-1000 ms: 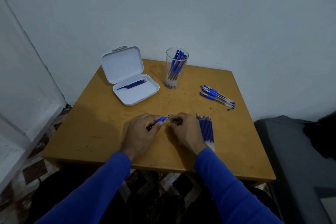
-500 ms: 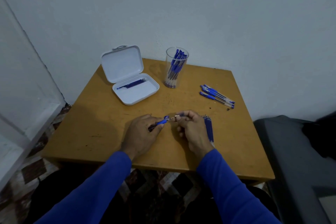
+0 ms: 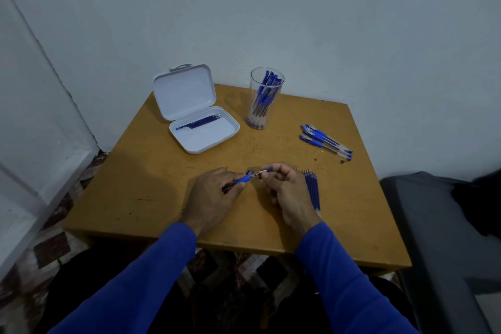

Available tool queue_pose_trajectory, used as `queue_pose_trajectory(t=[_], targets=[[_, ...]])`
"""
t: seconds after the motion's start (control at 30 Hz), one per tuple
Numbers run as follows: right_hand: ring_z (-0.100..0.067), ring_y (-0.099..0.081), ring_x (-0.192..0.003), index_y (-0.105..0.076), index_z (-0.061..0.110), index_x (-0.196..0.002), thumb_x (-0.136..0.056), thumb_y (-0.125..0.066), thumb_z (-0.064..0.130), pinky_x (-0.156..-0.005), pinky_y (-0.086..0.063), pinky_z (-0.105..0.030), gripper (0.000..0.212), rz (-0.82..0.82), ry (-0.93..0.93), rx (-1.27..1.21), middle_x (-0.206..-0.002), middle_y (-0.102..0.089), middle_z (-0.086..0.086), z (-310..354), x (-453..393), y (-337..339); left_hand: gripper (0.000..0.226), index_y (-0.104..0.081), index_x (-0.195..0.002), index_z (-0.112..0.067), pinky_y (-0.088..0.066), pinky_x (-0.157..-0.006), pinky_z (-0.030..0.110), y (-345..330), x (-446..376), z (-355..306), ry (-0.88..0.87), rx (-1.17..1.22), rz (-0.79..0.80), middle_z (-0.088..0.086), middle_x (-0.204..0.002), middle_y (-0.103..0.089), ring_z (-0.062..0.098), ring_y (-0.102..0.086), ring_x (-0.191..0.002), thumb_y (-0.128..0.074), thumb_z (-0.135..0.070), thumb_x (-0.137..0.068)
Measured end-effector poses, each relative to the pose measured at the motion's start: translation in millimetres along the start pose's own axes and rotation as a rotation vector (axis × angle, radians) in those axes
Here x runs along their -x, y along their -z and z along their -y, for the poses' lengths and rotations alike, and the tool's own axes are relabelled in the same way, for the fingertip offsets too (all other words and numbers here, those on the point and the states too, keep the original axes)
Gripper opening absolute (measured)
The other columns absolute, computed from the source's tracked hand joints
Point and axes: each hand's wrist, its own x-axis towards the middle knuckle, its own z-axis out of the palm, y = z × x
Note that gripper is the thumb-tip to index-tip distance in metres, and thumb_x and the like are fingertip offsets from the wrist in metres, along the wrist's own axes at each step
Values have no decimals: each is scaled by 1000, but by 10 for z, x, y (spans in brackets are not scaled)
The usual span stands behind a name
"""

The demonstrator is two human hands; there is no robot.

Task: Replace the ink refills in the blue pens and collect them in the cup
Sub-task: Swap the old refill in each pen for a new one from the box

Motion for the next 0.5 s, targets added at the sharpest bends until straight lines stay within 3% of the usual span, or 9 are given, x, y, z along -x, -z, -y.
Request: queue_pose_trajectory(t=[0.23,0.4,0.5], targets=[[-1,-56,-67,-73,20,-101,-98,-64,15,-57,-43,-17,11,59,24,97,-86,-71,5,-13,-5,-18,23,-75,-115,-26,-53,-67,32,9,-2,-2,-8,-12,8,-13,-85,-64,4,-58,-76,-70,-31,-93],[-6,-54,-66,-72,15,-97,-98,-66,22,-56,-43,-19,10,100,36,98,-91,-73,-9,-33,-23,5,22,-75,-114,-27,-51,-64,28,12,5,5,-27,2,7,-15,-83,-63,5,-58,-75,-71,-30,-93],[-2,-54,-62,-71,11,-92,-97,-67,34,-54,-42,-17,24,94,67,171,-79,-70,1,-36,-10,-15,22,-75,-114,-27,-50,-64,27,11,7,10,-35,15,5,-15,-83,-63,6,-58,-75,-72,-29,-93]])
